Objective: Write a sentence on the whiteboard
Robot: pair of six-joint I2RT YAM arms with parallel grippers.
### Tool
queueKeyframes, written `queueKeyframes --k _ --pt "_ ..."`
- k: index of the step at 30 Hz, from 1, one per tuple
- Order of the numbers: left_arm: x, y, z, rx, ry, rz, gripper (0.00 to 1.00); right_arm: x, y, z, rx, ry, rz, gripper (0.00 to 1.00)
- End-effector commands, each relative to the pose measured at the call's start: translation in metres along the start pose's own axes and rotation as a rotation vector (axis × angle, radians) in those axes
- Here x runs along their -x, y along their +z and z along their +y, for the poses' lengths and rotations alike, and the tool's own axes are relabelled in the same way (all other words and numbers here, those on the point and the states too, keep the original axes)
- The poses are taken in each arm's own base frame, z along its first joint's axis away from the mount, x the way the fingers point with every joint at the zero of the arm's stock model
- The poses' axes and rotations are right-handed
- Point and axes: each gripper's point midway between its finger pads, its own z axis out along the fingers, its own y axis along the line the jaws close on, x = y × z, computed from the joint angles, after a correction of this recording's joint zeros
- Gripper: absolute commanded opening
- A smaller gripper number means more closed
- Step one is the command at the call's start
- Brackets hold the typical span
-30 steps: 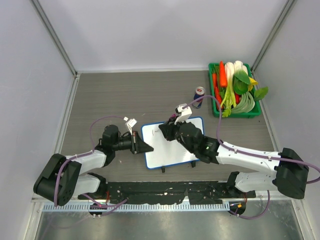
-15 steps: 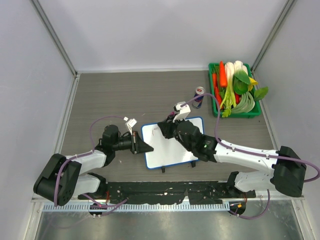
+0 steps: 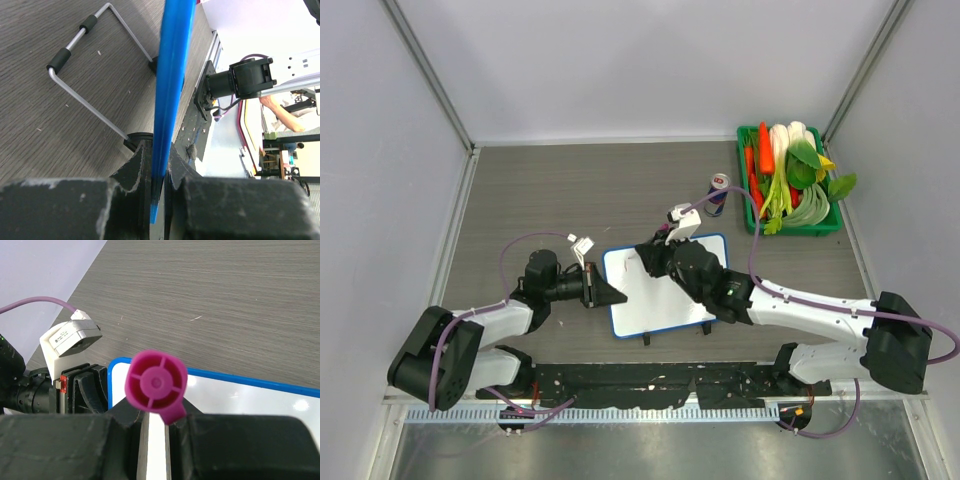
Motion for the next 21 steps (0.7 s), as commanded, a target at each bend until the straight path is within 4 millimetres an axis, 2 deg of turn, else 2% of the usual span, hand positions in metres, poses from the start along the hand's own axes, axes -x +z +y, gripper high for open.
queueKeyframes --k 1,21 --pt "-0.002 0.001 0.03 0.135 -0.04 -0.018 0.0 -0.001 0.002 -0.003 -0.017 -0.014 -0.002 0.01" --pt "-0.003 0.001 0.03 0.134 -0.042 -0.018 0.0 -0.035 -0.003 -0.007 0.011 0.006 0.098 0.01"
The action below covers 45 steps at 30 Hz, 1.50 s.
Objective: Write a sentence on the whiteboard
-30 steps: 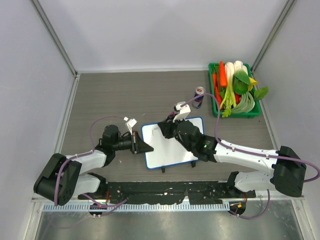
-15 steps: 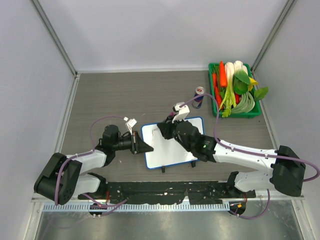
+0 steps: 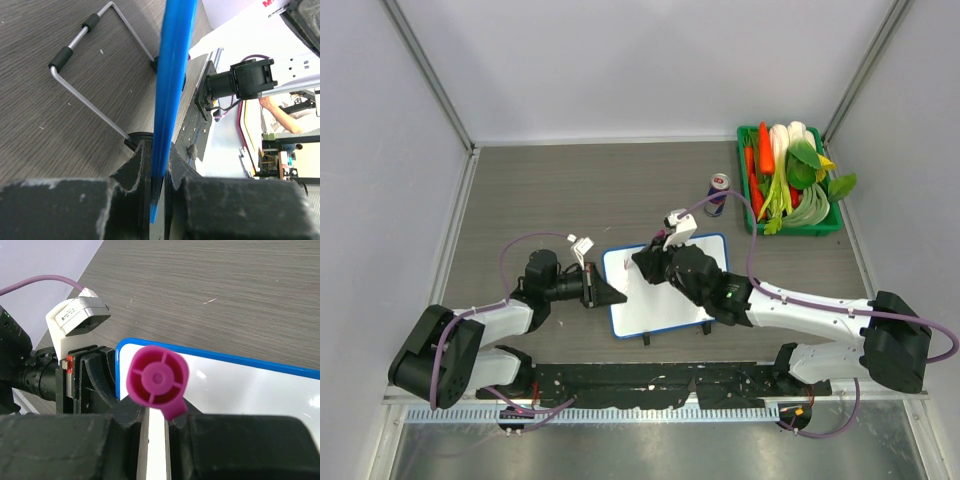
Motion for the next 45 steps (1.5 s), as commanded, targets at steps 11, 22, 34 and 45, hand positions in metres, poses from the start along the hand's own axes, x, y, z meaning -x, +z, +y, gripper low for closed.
queueKeyframes --k 11,22,34,45 --pt "-0.001 0.0 0.028 0.131 -0.032 -0.024 0.0 -0.023 -0.006 -0.015 -0.032 -0.019 0.058 0.01" --pt "-0.001 0.001 0.028 0.128 -0.032 -0.022 0.0 -0.049 -0.01 -0.017 -0.013 -0.006 0.137 0.02" --pt "-0.001 0.001 0.028 0.127 -0.034 -0.022 0.0 0.002 -0.023 0.007 0.063 0.071 0.0 0.01" --pt "-0.001 0.001 0.028 0.127 -0.038 -0.019 0.0 0.015 -0.02 -0.003 0.002 0.076 -0.068 0.02"
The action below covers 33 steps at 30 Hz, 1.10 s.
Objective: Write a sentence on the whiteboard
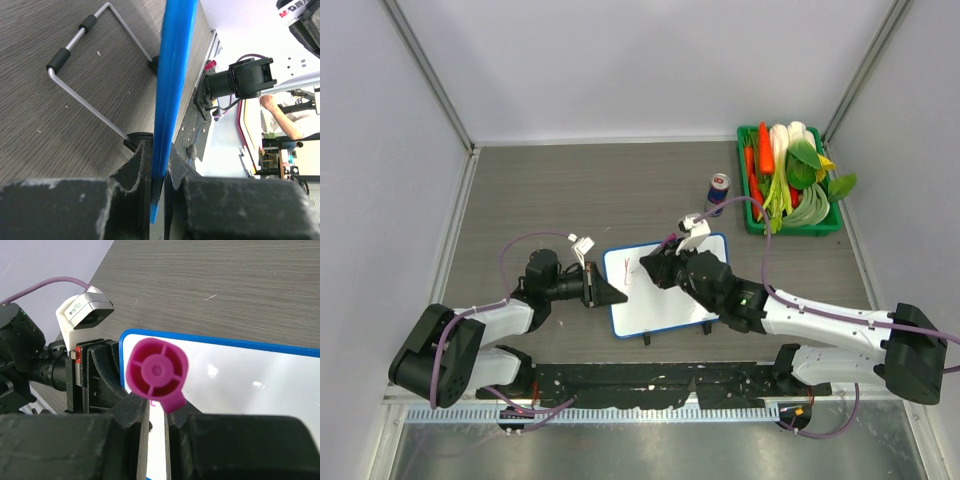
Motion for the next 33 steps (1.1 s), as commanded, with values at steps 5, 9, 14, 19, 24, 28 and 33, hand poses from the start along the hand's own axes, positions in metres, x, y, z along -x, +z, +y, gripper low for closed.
queueKeyframes --k 5,9,14,19,24,28,33 --pt "-0.003 0.001 0.029 0.133 -0.045 -0.017 0.0 0.003 0.009 -0.006 -0.041 0.0 -0.034 0.01" --pt "-0.003 0.001 0.029 0.132 -0.044 -0.017 0.0 -0.004 0.011 -0.008 -0.046 -0.007 -0.016 0.02" --pt "-0.003 0.001 0.03 0.133 -0.046 -0.016 0.0 -0.009 0.012 -0.01 -0.046 -0.011 -0.003 0.01" --pt "-0.003 0.001 0.029 0.131 -0.046 -0.014 0.0 -0.019 0.012 -0.01 -0.034 -0.026 0.037 0.01" --pt "-0.002 0.001 0.029 0.131 -0.044 -0.018 0.0 -0.033 0.009 -0.015 -0.036 -0.025 0.079 0.01" --pt "-0.004 0.001 0.029 0.13 -0.046 -0.015 0.0 -0.039 0.003 -0.024 -0.057 -0.022 0.089 0.01" --pt "-0.003 0.001 0.029 0.131 -0.045 -0.017 0.0 -0.033 -0.003 -0.036 -0.105 -0.01 0.053 0.01"
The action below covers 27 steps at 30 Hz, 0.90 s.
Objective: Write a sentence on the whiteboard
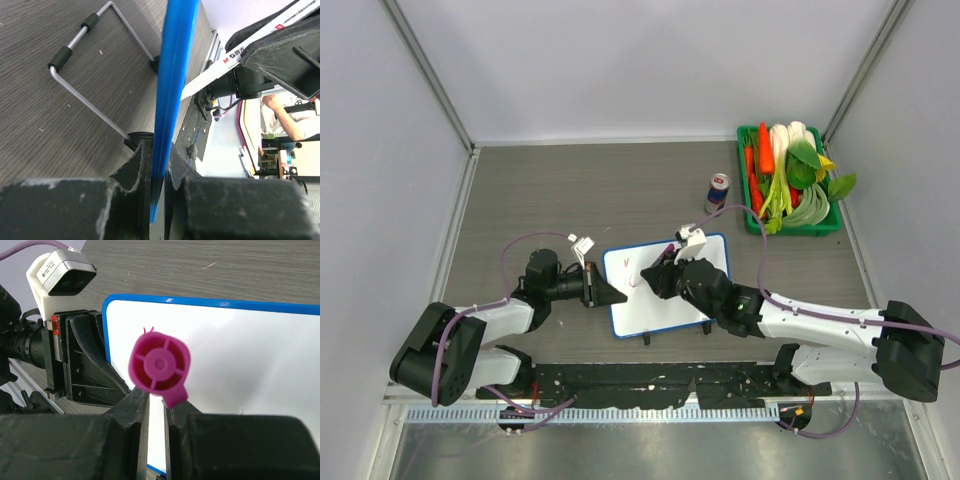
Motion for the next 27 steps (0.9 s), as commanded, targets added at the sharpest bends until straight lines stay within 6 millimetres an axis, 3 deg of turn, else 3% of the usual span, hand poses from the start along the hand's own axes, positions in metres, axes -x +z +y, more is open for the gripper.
queueKeyframes --k 1,15,27 --pt "-0.001 0.0 0.028 0.129 -0.038 -0.023 0.0 0.005 -0.005 -0.022 -0.096 -0.005 -0.038 0.01" --pt "-0.002 0.0 0.028 0.128 -0.039 -0.022 0.0 0.043 0.003 -0.005 -0.099 -0.007 -0.139 0.01" --pt "-0.002 0.0 0.027 0.127 -0.041 -0.021 0.0 0.037 0.011 0.009 -0.044 -0.009 -0.092 0.01"
